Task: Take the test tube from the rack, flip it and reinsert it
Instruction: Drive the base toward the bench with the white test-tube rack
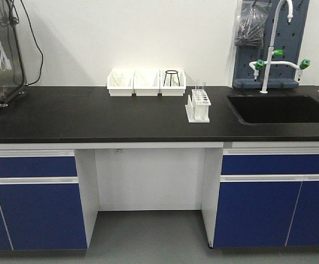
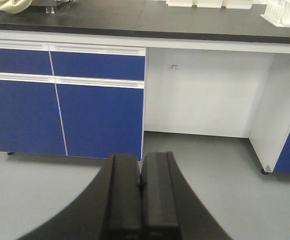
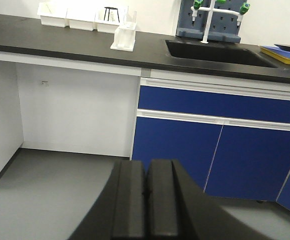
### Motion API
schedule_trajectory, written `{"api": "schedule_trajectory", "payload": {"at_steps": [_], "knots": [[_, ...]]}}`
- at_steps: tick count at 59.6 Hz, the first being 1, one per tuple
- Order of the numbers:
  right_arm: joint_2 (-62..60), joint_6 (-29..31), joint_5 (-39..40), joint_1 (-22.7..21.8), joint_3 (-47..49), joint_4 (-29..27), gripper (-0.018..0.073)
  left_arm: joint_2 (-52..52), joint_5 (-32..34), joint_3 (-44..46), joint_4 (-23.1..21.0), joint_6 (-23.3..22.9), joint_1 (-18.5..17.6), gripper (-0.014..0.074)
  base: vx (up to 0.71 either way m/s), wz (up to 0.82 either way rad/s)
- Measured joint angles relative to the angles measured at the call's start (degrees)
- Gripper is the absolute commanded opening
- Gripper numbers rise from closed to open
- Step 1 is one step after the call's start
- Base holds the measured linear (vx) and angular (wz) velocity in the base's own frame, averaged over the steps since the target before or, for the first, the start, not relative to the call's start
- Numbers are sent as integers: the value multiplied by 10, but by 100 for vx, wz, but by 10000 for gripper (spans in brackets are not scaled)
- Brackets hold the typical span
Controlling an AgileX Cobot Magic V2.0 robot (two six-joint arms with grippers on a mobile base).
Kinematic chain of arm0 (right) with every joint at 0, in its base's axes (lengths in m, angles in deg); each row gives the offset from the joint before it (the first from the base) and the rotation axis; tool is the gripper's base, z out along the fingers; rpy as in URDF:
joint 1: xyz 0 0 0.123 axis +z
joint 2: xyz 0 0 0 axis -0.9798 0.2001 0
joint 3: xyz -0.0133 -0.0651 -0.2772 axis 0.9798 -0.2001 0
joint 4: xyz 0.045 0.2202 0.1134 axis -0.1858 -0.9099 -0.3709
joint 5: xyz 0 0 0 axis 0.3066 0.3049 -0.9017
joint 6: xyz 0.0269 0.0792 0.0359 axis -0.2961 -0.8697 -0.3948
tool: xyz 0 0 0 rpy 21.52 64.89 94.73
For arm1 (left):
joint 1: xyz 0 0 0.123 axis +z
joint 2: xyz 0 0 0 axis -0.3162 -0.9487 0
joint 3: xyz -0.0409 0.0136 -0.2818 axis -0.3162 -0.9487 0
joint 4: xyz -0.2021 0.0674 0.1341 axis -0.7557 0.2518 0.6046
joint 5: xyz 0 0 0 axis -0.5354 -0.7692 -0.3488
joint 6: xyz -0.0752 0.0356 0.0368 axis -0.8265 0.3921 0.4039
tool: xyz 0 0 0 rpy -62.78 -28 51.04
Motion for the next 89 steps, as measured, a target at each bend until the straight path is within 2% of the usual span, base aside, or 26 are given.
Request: {"api": "schedule_trajectory", "payload": {"at_steps": [89], "knots": [[0, 0, 0, 0, 0, 0, -8, 0, 0, 0, 0, 0, 0, -6, 2, 0]]}}
